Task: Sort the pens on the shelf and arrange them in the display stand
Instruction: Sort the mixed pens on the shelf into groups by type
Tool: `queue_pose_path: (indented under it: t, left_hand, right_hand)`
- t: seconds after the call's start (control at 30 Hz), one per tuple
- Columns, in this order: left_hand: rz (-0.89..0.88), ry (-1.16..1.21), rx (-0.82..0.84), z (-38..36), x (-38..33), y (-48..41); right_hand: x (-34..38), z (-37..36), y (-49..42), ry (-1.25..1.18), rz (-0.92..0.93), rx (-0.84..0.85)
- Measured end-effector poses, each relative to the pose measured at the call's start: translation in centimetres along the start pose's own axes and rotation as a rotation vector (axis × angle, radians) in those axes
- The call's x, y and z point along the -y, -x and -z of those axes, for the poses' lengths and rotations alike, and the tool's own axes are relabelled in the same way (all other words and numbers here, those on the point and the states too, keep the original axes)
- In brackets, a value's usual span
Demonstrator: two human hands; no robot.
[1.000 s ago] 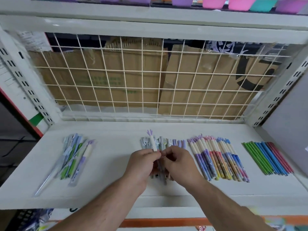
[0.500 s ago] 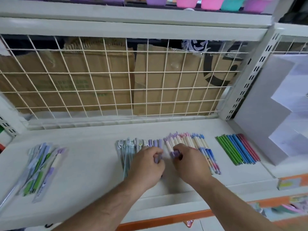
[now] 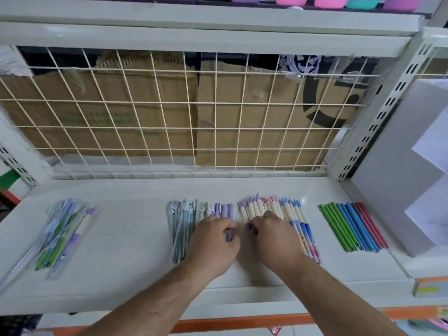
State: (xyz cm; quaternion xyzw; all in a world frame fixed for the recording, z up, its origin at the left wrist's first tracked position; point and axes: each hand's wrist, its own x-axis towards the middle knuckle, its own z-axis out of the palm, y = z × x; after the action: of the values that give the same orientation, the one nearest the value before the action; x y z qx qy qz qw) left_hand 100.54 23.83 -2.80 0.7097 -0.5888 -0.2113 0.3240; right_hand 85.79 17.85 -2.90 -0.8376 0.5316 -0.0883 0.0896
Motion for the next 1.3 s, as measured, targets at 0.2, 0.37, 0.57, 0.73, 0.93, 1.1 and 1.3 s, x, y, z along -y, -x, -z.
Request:
queue_pose_path:
  t: [0.2,0.37,0.57,0.73,0.93,1.1,1.3]
  left_hand:
    - [-0.015,-0.018,-0.001,-0.1,0.3,0.0]
    - [-0.068,-0.143,-0.059,1.2,1.7,0.2]
    - [-0.035,-0.295,-0.063,5.3,4.7,1.0]
    - [0.027,-0.419,-0.065,9.4,8.5,2.1]
    - [0.129,-0.532,-0.099,14.2,13.3,3.4]
    - [0.269,-0.616,-0.096,17.4,16.9,3.9]
    - [0.426,-0.725,-0.093,19.8,19.1,3.6]
  right_hand:
    - [-0.1,-0.9,0.1,0.01,0.047,-0.161]
    - [1.9,-0.8,0.2,-0.056,0.137,-0.192]
    - [6.7,-1.3,-1.1,-0.06,0.239,-0.201]
    - [11.7,-2.5,-2.1,-0.08,0.299,-0.188]
    - [17.5,-5.0,-3.3,-0.098,0.301,-0.185]
    - [20.7,-6.6,-4.1,-0.116,0.355,-0.231]
    - [22.9,-7.5,-4.7,-0.14,0.366,-0.237]
